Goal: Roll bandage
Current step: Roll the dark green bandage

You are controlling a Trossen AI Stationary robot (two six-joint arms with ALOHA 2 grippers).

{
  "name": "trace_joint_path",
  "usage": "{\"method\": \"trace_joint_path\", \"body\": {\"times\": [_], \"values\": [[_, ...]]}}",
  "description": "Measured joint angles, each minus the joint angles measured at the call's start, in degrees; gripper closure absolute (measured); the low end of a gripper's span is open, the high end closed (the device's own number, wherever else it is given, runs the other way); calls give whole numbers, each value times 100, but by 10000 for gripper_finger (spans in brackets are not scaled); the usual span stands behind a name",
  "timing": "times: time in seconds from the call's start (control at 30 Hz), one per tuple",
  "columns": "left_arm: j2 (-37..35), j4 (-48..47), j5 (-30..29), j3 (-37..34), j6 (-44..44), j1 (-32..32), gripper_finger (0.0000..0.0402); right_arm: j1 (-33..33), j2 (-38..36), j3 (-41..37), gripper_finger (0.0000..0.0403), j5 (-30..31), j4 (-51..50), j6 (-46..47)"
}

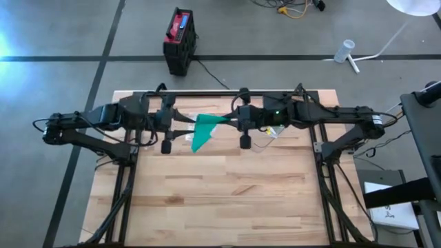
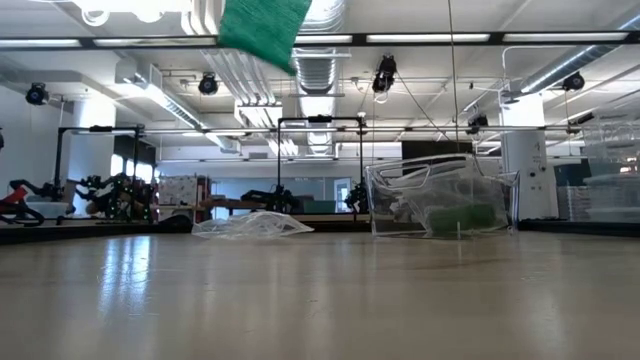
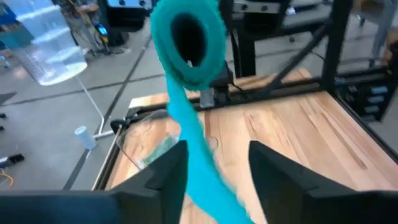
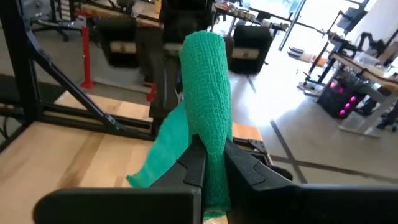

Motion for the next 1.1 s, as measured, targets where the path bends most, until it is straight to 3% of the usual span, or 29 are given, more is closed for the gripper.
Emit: {"method": "trace_joint_path", "body": {"times": [0.13, 0.23, 0.37, 0.47, 0.67, 0.8, 0.93, 1.1], "values": [[89, 766, -59, -352, -222, 3, 206, 5, 0, 25, 389, -7, -30, 285], [164, 1099, -535, -509, -395, 55, 181, 5, 35, 29, 390, -24, -18, 385], [341, 1099, -718, -624, -310, 151, 175, 7, 59, 29, 384, -42, 9, 583], [488, 1188, -727, -612, -334, 175, 215, 7, 56, 31, 383, -42, 51, 708], [744, 1170, -789, -569, -532, 199, 384, 2, 71, 31, 383, 159, 54, 720], [708, 992, -474, -565, -598, 199, 393, -6, 82, 31, 391, 823, 49, 439], [614, 975, -325, -565, -893, 199, 398, -6, 80, -13, 391, 1883, 168, 147], [582, 947, -213, -565, -894, 197, 400, -2, 100, -356, 392, 2007, 837, -2]]}}
